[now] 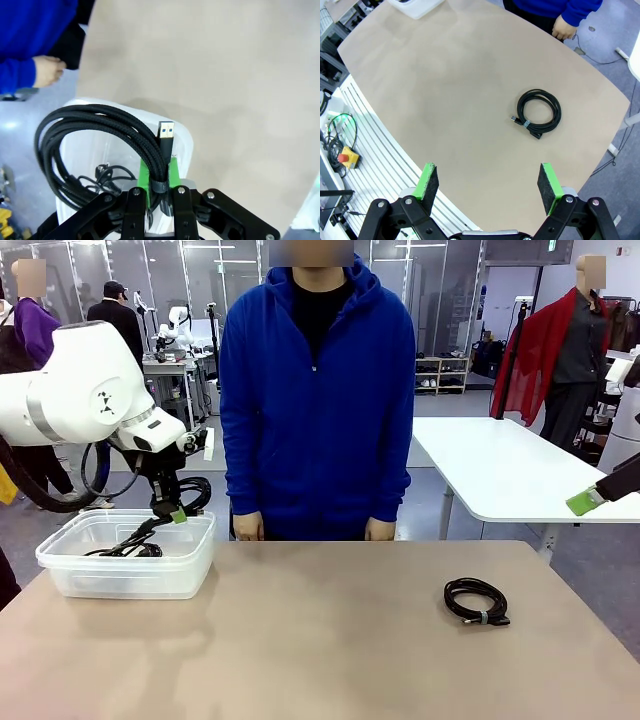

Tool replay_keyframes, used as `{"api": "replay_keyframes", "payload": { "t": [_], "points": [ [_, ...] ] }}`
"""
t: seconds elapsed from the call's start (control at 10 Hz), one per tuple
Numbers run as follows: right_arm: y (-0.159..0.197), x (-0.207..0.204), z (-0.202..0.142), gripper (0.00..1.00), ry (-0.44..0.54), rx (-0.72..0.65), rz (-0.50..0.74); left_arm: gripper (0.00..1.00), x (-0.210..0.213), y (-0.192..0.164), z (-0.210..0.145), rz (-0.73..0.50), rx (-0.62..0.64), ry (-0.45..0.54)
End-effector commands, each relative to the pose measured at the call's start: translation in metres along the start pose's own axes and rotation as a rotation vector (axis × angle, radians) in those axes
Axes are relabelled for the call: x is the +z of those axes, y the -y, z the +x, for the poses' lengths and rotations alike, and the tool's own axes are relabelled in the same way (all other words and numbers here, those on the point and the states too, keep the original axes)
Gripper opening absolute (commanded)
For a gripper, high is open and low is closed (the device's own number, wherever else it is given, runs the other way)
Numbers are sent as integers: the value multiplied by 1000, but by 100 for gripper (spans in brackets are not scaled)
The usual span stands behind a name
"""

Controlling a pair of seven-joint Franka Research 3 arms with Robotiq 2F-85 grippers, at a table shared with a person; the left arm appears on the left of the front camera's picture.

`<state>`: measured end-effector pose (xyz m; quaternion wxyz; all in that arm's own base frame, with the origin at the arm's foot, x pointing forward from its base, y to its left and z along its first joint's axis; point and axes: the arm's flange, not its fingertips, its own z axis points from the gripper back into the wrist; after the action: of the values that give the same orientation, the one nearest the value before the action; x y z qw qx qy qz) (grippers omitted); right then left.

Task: Organize and store the cables.
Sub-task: Place the USB Extension Cable into the Organizing box.

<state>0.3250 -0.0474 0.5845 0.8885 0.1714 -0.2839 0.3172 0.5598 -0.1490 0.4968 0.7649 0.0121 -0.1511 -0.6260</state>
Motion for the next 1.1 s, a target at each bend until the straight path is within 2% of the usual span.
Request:
{"api": "replay_keyframes", "payload": {
  "t": [0.0,0.3,0.5,0.8,1.0],
  "points": [
    [0,2,1,100,-1,-14,3,15,-7,-6,-21,-28,38,49],
    [0,2,1,100,-1,-14,3,15,-21,-21,-45,-34,200,95],
    [0,2,1,100,-1,-14,3,15,-35,-28,-56,-44,280,84],
    [0,2,1,100,-1,-14,3,15,-53,-33,-63,-79,342,60],
    [0,2,1,100,-1,-14,3,15,-56,-43,-56,-51,382,58]
  ]
}}
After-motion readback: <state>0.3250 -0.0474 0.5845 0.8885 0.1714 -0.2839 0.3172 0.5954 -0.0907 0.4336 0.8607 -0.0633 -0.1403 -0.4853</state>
